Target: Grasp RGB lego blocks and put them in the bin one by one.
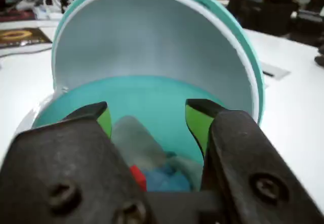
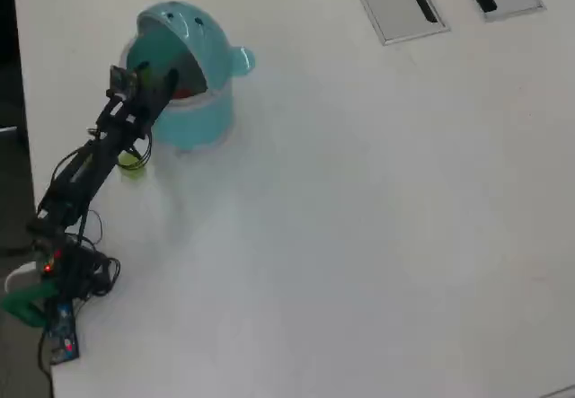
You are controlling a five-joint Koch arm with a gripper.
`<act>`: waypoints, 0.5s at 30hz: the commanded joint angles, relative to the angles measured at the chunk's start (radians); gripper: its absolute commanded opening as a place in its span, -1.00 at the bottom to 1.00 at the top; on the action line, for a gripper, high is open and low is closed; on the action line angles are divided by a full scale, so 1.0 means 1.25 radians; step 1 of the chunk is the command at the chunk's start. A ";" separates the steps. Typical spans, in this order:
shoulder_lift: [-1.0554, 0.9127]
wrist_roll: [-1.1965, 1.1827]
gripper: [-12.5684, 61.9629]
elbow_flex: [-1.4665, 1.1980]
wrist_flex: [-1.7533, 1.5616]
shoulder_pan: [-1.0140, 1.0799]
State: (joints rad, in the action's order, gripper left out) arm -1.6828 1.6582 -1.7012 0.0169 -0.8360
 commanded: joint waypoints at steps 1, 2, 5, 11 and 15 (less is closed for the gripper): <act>-0.054 -0.025 0.06 0.012 -0.086 -0.010; -0.065 -0.026 0.06 -0.005 -0.104 -0.009; -0.118 -0.052 0.05 -0.076 -0.134 -0.006; -0.232 -0.069 0.05 -0.202 -0.145 0.021; -0.320 -0.081 0.05 -0.303 -0.145 0.025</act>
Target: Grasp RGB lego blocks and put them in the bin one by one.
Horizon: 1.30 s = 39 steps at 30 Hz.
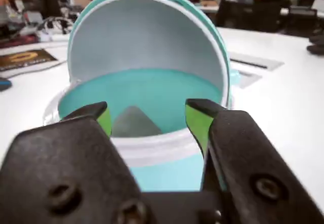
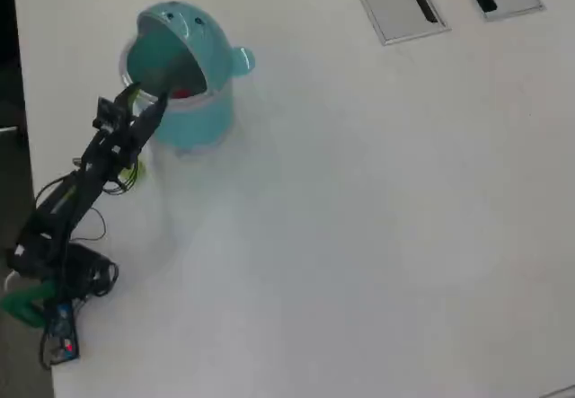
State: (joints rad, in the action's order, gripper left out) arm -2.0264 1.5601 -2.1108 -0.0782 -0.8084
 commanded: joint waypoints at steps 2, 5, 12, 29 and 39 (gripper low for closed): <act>-0.091 -0.004 0.05 -0.031 -0.069 0.000; -0.153 -0.005 0.05 -0.098 -0.061 -0.007; -0.270 -0.002 0.05 -0.272 -0.052 -0.036; -0.272 0.000 0.05 -0.474 -0.141 -0.125; -0.258 0.005 0.05 -0.558 -0.152 -0.164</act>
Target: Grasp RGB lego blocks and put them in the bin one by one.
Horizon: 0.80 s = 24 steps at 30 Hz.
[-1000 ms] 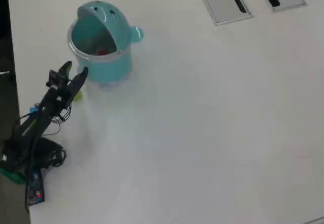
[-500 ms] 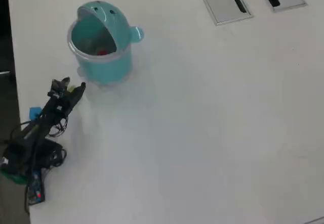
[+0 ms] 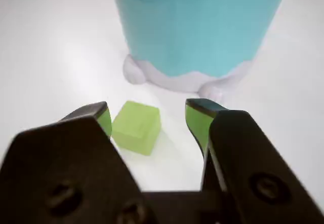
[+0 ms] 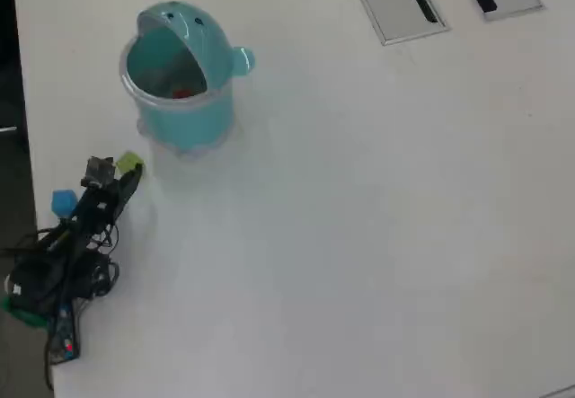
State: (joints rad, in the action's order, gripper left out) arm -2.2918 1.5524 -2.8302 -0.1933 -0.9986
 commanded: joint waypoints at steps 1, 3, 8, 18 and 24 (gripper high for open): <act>-0.040 0.011 0.05 0.015 -0.059 -0.016; -0.026 0.012 0.05 0.011 -0.058 -0.025; 0.015 0.023 0.05 0.013 -0.060 -0.044; 0.151 0.026 0.05 0.054 -0.061 -0.093; 0.216 0.026 0.05 0.070 -0.096 -0.091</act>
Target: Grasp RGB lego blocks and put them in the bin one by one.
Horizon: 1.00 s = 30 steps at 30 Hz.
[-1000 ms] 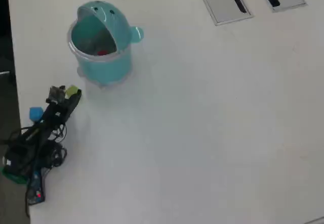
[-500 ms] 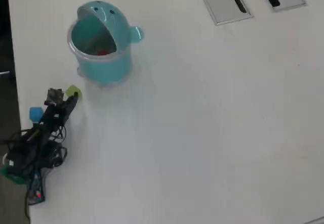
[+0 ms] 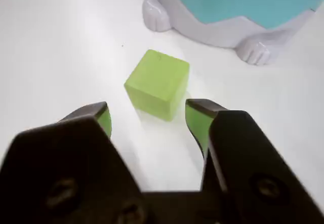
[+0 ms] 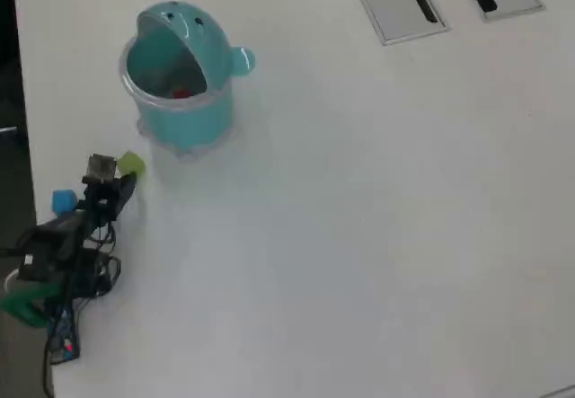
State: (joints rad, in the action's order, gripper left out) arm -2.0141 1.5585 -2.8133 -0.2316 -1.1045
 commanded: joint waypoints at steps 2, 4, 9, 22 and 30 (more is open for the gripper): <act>0.032 0.021 0.05 0.067 -0.086 -0.001; 0.069 0.021 0.05 0.083 -0.108 -0.001; 0.134 0.022 0.05 0.123 -0.119 0.000; 0.270 0.020 0.00 0.178 -0.174 0.001; 0.292 0.002 -0.26 0.179 -0.225 0.000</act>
State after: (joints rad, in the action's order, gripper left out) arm -1.6475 1.5585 -2.6477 -0.4080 -1.1029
